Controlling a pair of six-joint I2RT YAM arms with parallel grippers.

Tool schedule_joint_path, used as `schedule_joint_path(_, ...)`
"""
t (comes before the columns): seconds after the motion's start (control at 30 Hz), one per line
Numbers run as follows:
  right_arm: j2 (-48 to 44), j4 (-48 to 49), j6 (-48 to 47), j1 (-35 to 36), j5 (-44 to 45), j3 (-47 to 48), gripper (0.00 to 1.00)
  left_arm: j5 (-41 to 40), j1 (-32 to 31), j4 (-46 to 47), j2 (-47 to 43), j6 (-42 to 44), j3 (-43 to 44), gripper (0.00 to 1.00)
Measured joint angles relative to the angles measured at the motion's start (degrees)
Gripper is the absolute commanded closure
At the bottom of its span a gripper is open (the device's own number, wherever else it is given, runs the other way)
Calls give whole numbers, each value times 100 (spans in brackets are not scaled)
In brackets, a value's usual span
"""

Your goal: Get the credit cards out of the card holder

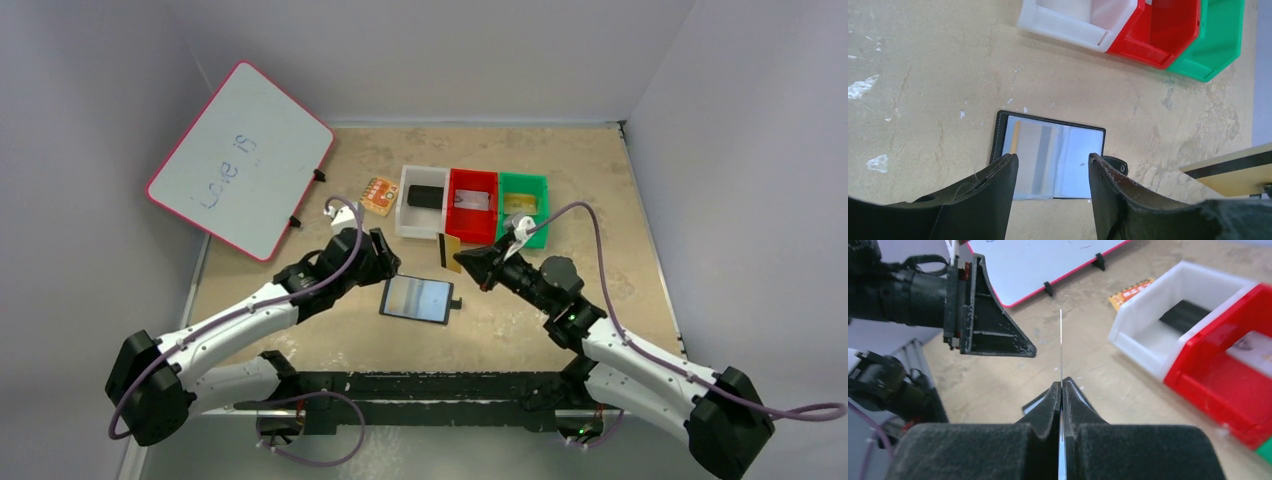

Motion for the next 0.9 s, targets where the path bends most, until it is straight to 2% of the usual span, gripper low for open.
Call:
schedule_joint_path(0.17,-160,-804,-1281,0,101,485,100,-225,0,-192,-195,-28,0,41)
schedule_joint_path(0.27,-138,-1338,-1939,0,446,887,100,-306,2,-291,-249,-44,0,38)
schedule_joint_path(0.47,247,-2302,-3034,0,1508,1615,100,-422,0,-417,-376,-83,0,36)
schedule_joint_path(0.67,800,-2949,-4002,-66,2568,1910,100,-448,0,-511,-380,-85,0,36)
schedule_joint_path(0.77,903,-3150,-4474,-232,2750,1910,100,-457,0,-570,-393,-83,0,36)
schedule_joint_path(0.9,944,-3257,-5025,-787,2673,1950,100,-459,0,-586,-439,-83,0,36)
